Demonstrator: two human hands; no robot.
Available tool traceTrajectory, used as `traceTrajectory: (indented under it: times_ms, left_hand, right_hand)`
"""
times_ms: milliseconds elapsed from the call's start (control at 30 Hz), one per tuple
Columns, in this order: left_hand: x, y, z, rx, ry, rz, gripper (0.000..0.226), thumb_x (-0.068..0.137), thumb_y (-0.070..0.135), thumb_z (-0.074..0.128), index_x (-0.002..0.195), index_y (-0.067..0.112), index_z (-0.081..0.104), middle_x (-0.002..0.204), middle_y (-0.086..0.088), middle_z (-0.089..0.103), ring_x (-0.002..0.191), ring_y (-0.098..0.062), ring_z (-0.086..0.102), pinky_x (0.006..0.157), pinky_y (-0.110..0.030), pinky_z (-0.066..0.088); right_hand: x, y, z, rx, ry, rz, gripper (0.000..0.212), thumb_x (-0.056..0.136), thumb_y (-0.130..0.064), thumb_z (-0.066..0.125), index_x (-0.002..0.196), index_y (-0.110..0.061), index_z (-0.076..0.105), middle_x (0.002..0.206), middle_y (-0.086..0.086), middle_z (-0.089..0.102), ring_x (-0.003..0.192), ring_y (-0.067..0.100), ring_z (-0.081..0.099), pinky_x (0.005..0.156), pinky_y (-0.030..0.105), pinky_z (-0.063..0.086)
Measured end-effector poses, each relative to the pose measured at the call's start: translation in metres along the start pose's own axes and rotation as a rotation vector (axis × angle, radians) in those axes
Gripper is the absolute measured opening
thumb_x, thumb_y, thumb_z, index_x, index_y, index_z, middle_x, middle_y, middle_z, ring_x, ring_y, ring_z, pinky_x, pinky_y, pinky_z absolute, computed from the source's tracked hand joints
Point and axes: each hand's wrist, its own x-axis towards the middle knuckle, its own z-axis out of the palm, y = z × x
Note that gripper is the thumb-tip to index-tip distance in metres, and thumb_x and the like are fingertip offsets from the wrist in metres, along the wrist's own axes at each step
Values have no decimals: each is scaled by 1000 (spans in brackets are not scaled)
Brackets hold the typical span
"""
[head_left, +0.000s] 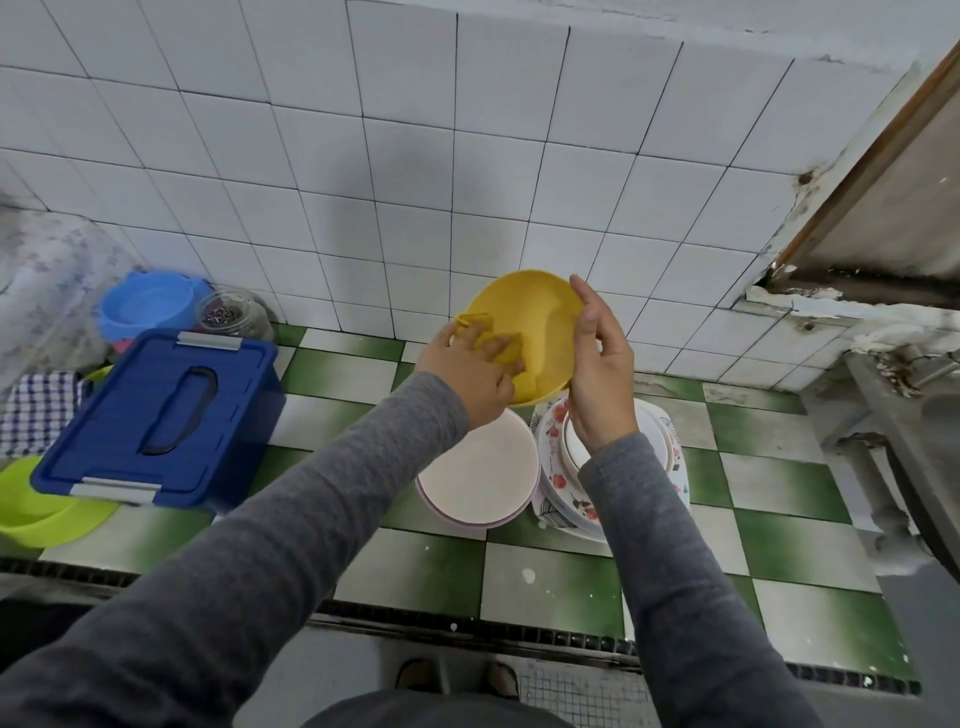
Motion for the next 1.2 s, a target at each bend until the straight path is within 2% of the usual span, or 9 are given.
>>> traceTrajectory:
  times_ms: [167,300,433,600,700,833,933,1067,1200]
  left_hand:
    - [11,-5,14,-7,85,-141,59,103,40,9,159,29,-5,165,0,-19,152,-25,-19,122,-49,-13]
    - [11,-9,24,-16,256,-20,76,88,44,-13,159,19,-4,165,-4,-18,151,-27,-20,122,-45,-15]
    - [11,-5,34,-180,213,113,90,79,55,-21,159,19,-2,166,-4,-10,152,-23,-14,120,-36,-17]
    - [3,3,42,-412,169,215,89,86,68,-5,158,23,20,166,-2,11,153,-21,8,122,-34,-6]
    - [-6,4,42,-470,149,268,70,96,66,24,153,25,35,160,0,33,147,-23,28,121,-33,9]
    - [-12,-1,45,-508,345,383,57,96,53,50,144,23,50,118,-3,71,103,-28,65,97,-40,46]
    - [-13,-3,32,-564,457,401,57,93,43,60,146,27,47,110,-5,73,91,-31,67,89,-43,51]
    - [-16,-2,14,-671,487,382,58,91,54,48,147,51,30,130,2,65,107,-31,63,97,-42,47]
    - [-23,-3,1,-1319,433,258,53,99,30,57,138,61,40,140,6,53,122,-17,52,97,-18,42]
  right_hand:
    - [-3,3,2,-41,-8,15,31,104,-46,46,131,-44,62,139,-3,54,127,8,53,103,38,52]
    - [-4,4,0,46,8,18,28,102,-48,48,123,-47,66,142,-4,55,129,18,55,103,49,51]
    - [-5,5,2,8,26,26,29,101,-52,47,121,-47,67,137,-3,55,126,18,55,104,49,51]
    - [-2,5,-3,100,33,82,35,91,-59,50,116,-47,70,137,-12,58,129,20,54,102,51,51]
    - [2,8,-7,161,44,165,40,89,-58,51,120,-41,70,140,-1,58,127,26,56,100,52,53]
    - [11,7,-17,297,7,293,37,102,-45,45,129,-27,64,137,6,61,116,24,65,84,38,59]
    - [17,8,-26,373,-53,402,45,103,-48,42,139,-26,55,135,2,62,114,24,67,86,45,59]
    - [22,4,-36,311,-153,578,44,95,-63,50,132,-41,60,133,0,62,115,31,63,85,53,57]
    - [18,1,-43,40,-216,639,45,91,-73,45,116,-44,69,109,3,58,90,23,50,82,39,46]
